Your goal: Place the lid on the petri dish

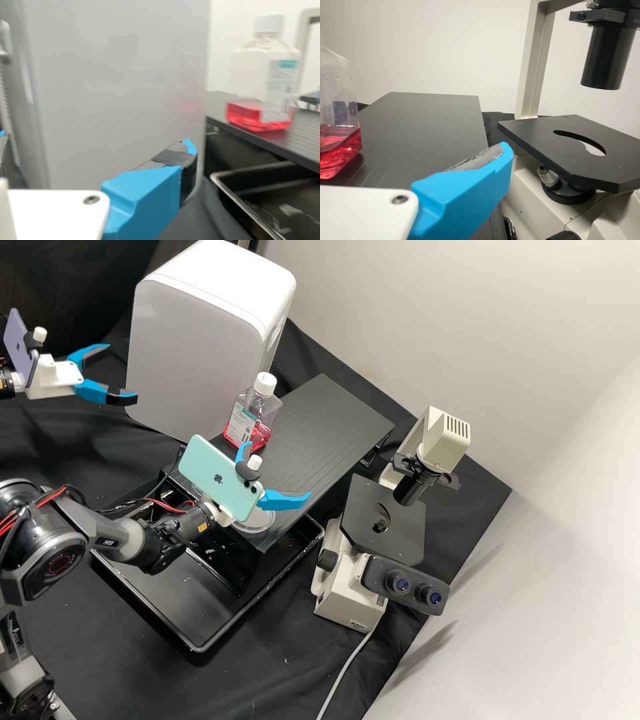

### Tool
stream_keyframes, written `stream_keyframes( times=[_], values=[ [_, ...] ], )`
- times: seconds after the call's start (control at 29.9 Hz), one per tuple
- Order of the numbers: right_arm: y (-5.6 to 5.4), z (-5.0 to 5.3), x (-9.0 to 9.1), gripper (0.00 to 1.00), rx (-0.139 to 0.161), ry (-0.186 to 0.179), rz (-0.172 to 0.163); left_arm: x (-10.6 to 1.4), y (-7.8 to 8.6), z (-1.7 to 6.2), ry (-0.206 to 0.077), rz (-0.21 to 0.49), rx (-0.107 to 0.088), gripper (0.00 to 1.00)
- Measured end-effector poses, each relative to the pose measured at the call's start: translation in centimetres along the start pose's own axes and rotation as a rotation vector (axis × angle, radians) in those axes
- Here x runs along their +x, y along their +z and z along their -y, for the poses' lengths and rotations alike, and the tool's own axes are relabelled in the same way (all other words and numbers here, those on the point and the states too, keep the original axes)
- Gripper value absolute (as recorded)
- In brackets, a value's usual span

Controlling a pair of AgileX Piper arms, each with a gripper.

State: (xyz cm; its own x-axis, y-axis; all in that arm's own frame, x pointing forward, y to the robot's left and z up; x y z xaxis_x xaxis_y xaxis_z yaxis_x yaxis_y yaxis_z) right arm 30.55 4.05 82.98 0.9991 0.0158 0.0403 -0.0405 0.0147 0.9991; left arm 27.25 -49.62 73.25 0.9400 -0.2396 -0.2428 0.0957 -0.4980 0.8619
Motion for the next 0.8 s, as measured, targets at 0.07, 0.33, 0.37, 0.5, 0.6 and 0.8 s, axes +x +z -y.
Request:
stream_keyframes(
  times=[0.07, 0.33, 0.37, 0.5, 0.6, 0.8],
  values=[
    [0.0, 0.0, 0.0, 1.00, 0.000, 0.000, 0.000, -0.3, 0.5, 0.43, -0.016, 0.033, 0.009, 1.00],
    [0.0, 0.0, 0.0, 1.00, 0.000, 0.000, 0.000, -1.3, 2.2, 2.17, -0.080, 0.114, 0.019, 1.00],
    [0.0, 0.0, 0.0, 1.00, 0.000, 0.000, 0.000, -1.4, 2.4, 2.34, -0.087, 0.119, 0.020, 1.00],
    [0.0, 0.0, 0.0, 1.00, 0.000, 0.000, 0.000, -1.9, 2.9, 2.86, -0.110, 0.142, 0.044, 1.00],
    [0.0, 0.0, 0.0, 1.00, 0.000, 0.000, 0.000, -2.2, 3.2, 3.13, -0.123, 0.155, 0.045, 1.00],
    [0.0, 0.0, 0.0, 1.00, 0.000, 0.000, 0.000, -2.4, 4.4, 3.94, -0.153, 0.204, 0.049, 1.00]
  ],
)
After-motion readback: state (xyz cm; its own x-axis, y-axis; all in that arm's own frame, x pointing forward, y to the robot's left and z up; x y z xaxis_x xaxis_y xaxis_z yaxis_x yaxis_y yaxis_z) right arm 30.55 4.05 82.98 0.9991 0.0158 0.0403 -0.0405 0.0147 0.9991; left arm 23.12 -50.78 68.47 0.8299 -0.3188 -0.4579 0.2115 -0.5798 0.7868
